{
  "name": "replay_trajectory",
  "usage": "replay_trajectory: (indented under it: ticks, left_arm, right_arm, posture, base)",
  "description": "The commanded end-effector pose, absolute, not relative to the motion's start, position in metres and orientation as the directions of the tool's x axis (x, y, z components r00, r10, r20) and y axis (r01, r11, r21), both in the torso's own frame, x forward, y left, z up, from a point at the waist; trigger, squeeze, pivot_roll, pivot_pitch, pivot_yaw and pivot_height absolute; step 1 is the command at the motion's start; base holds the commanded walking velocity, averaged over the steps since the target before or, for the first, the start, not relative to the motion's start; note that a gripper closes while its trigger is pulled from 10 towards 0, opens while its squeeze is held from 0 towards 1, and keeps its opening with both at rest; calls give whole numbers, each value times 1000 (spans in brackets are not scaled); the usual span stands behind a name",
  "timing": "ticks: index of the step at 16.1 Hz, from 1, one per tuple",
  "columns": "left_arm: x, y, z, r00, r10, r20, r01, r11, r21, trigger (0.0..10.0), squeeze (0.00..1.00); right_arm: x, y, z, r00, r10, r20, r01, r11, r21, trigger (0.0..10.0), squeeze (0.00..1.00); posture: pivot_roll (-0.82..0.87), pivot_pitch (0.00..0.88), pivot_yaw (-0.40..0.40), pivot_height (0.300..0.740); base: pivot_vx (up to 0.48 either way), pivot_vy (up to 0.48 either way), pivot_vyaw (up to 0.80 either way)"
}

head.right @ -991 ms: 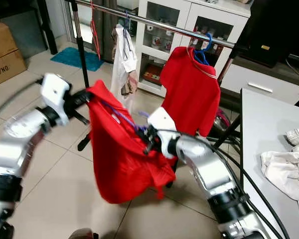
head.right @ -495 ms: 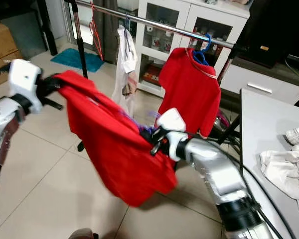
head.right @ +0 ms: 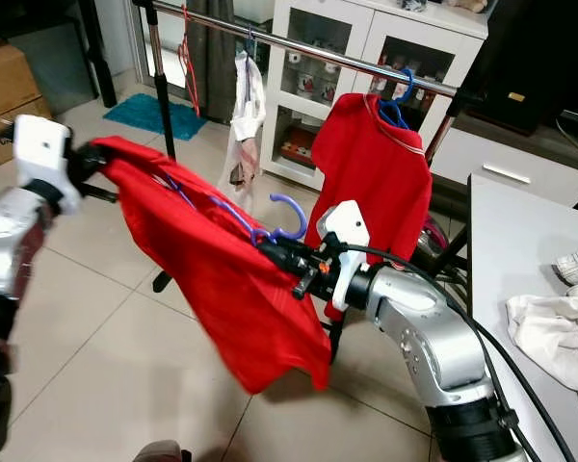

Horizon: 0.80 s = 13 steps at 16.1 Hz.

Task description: Hang hanger

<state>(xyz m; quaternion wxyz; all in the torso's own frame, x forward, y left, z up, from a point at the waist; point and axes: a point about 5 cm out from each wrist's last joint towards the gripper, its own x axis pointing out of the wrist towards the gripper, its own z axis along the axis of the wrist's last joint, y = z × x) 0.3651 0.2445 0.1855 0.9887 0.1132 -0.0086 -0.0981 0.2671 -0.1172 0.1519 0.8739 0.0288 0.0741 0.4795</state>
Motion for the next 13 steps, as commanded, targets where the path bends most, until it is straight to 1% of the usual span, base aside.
replay_trajectory:
  ticks: [1,2,4,6,8,9,10,11,13]
  left_arm:
    - [372,231,199,971,-233,54,216,952,216,0,0]
    - [375,215,208,945,-318,83,293,930,221,0,0]
    - [378,202,219,910,-403,95,372,896,242,0,0]
    - [379,191,225,879,-470,86,433,860,270,0,0]
    - [379,177,234,832,-546,95,505,818,275,0,0]
    - [380,174,241,825,-551,126,513,823,246,0,0]
    - [382,177,248,829,-534,166,501,841,203,0,0]
    - [382,180,251,835,-518,188,490,854,176,0,0]
    - [385,197,262,861,-433,267,434,899,57,0,0]
  right_arm:
    - [265,-118,152,522,843,-129,-842,534,79,10000,0]
    - [268,-116,149,540,827,-160,-832,553,46,10000,0]
    - [276,-113,151,575,805,-149,-811,585,30,10000,0]
    - [280,-107,156,572,810,-130,-815,579,24,10000,0]
    - [280,-99,156,533,833,-152,-843,539,-2,10000,0]
    - [278,-97,151,501,844,-192,-863,505,-32,10000,0]
    - [277,-98,146,489,846,-212,-869,494,-30,10000,0]
    - [277,-99,144,494,843,-212,-865,502,-20,10000,0]
    - [275,-108,139,504,838,-212,-856,517,6,10000,0]
  posture:
    - [60,0,-99,740]
    - [60,0,-99,740]
    - [65,0,-100,740]
    - [63,0,-96,740]
    - [69,0,-104,740]
    - [70,0,-104,740]
    - [72,0,-106,740]
    - [72,0,-106,740]
    - [71,0,-105,740]
  base:
    - [0,0,0]
    - [0,0,0]
    - [0,0,0]
    - [0,0,0]
    - [0,0,0]
    - [0,0,0]
    - [0,0,0]
    - [0,0,0]
    - [0,0,0]
